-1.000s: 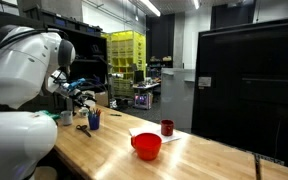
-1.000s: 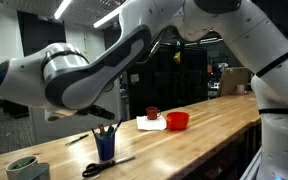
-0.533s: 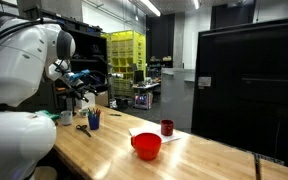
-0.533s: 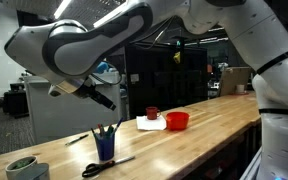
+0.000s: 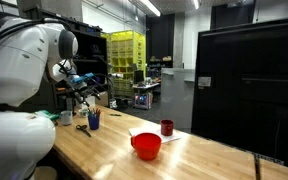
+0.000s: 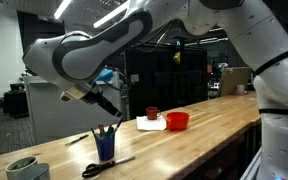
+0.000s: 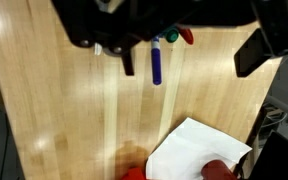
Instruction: Put the purple pen in the blue cup.
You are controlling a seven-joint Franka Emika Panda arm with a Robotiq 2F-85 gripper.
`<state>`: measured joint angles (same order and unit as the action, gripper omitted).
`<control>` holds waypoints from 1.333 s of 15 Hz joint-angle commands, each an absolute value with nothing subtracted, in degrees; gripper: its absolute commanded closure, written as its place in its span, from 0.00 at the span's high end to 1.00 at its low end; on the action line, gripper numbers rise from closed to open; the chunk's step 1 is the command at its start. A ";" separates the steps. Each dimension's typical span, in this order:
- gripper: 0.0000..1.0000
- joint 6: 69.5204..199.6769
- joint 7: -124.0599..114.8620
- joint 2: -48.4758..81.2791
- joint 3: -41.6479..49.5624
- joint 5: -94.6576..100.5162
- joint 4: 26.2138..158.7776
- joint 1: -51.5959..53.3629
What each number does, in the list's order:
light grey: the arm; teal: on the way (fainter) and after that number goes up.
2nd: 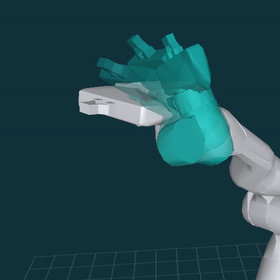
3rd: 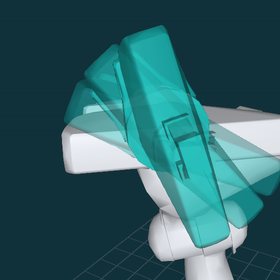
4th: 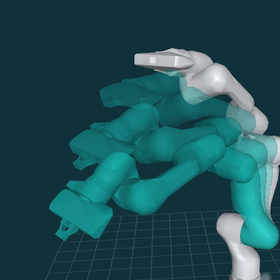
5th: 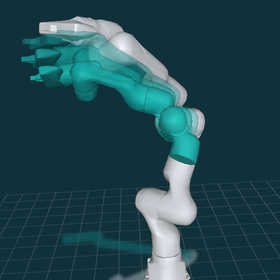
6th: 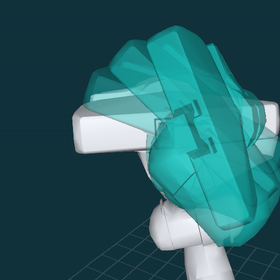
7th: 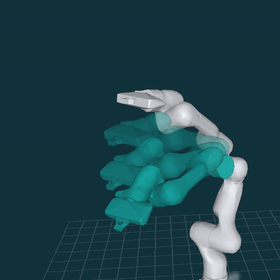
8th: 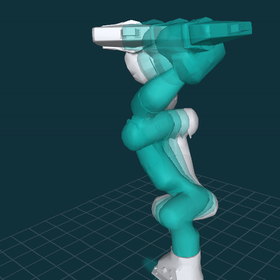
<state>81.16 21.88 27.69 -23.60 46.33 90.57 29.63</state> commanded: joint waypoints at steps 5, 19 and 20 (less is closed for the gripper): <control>1.00 90.23 15.72 25.80 -22.50 43.24 98.10 27.84; 1.00 96.23 7.41 25.12 -21.06 48.04 105.71 28.34; 1.00 92.50 11.15 24.22 -21.77 45.42 103.29 27.90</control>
<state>95.27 8.50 27.46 -21.82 47.02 103.22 27.75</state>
